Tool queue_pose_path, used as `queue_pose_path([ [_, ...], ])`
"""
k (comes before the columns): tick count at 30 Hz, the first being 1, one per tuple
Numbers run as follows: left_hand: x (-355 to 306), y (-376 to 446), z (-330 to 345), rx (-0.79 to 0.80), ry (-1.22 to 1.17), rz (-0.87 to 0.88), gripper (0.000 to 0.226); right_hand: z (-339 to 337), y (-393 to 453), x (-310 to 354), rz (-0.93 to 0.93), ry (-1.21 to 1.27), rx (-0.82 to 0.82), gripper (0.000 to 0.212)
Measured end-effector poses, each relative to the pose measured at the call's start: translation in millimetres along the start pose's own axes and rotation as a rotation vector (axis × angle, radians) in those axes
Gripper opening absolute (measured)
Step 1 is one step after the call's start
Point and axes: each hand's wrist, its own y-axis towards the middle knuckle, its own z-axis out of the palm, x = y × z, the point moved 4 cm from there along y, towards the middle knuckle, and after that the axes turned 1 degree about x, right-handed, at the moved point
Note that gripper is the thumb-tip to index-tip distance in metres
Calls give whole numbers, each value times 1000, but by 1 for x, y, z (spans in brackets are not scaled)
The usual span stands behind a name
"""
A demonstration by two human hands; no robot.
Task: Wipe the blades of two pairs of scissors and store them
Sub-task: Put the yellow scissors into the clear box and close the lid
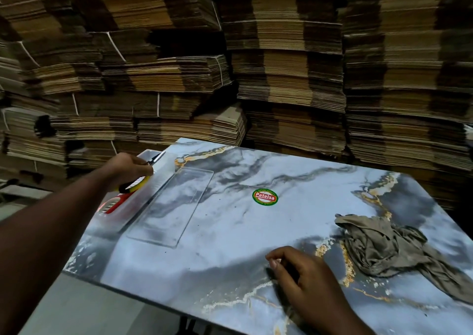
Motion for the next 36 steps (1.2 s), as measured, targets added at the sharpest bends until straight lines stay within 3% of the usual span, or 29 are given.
queue_pose_path([
  [7,-1,1,-2,8,56,11,16,1,-1,2,-6,-63,0,18],
  [18,16,1,2,-101,504,145,18,6,8,7,56,-81,75,16],
  [26,6,-23,-5,-111,421,270,25,74,102,94,-177,-6,239,13],
  [31,0,-44,-7,-92,397,385,29,138,132,121,-195,-201,434,35],
  [36,5,-55,-9,-55,330,504,32,147,134,140,-311,-466,402,20],
])
